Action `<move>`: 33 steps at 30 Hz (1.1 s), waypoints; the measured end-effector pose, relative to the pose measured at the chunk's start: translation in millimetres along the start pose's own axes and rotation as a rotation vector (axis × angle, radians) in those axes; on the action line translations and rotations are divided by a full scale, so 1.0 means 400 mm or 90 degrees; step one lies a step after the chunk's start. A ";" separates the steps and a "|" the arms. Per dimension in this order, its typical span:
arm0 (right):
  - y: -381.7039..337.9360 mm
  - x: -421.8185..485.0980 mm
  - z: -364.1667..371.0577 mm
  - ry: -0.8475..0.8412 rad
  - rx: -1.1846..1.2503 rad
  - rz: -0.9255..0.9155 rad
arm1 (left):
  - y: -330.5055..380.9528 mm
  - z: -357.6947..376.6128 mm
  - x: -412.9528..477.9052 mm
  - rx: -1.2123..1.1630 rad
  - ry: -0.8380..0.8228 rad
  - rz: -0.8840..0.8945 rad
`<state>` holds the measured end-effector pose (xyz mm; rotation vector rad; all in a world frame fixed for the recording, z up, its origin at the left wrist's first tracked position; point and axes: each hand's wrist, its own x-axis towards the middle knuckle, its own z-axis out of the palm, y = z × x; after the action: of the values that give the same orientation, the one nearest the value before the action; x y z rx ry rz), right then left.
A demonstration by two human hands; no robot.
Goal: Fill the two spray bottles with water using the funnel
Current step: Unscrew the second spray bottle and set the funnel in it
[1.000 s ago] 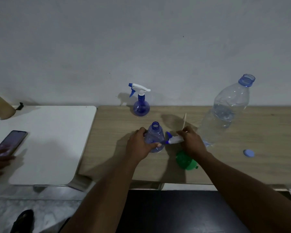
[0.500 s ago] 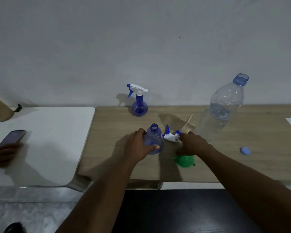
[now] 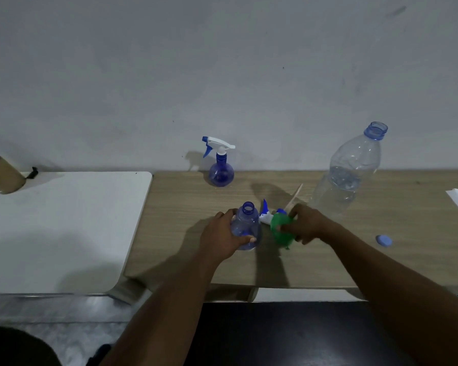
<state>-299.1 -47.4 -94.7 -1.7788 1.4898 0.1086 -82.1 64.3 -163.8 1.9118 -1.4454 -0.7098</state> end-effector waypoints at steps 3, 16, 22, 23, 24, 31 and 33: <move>-0.037 -0.023 -0.045 0.003 0.320 -0.042 | 0.004 0.000 0.003 0.011 -0.009 -0.003; -0.173 -0.058 0.024 0.224 0.458 -0.360 | 0.013 0.008 0.017 0.029 -0.021 -0.049; -0.148 -0.053 0.086 0.306 0.347 -0.420 | 0.018 0.010 0.015 0.038 -0.029 -0.075; -0.143 -0.057 0.089 0.316 0.326 -0.431 | 0.015 0.013 0.015 0.036 -0.029 -0.071; -0.136 -0.059 0.092 0.322 0.300 -0.443 | 0.012 0.015 0.015 0.033 -0.028 -0.067; -0.088 -0.064 0.108 0.334 0.199 -0.479 | 0.004 0.023 0.020 0.043 -0.021 -0.054; -0.082 -0.067 0.110 0.332 0.186 -0.471 | 0.004 0.026 0.022 0.056 -0.016 -0.044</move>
<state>-261.1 0.2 -93.7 -2.0732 0.9951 -0.9535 -88.6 53.7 -169.9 2.0354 -1.4530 -0.7149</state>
